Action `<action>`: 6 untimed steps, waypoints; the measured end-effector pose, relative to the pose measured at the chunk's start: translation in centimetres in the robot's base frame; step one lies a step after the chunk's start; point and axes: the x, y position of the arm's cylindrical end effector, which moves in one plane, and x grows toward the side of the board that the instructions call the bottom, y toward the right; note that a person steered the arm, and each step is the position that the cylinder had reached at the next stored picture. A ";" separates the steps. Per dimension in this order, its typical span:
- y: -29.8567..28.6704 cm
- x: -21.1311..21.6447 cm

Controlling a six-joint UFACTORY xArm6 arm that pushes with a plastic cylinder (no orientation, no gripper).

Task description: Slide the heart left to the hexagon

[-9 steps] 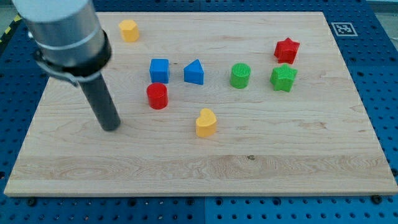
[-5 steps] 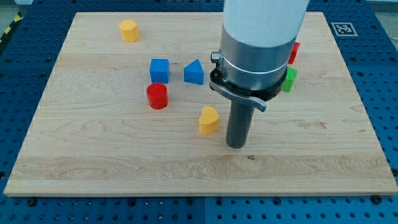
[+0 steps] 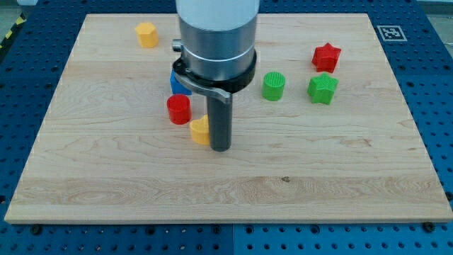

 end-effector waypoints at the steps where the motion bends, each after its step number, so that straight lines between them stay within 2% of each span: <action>1: 1.2 0.0; 2: 4.8 -0.7; 3: 4.7 -0.9; 6: -2.2 -2.6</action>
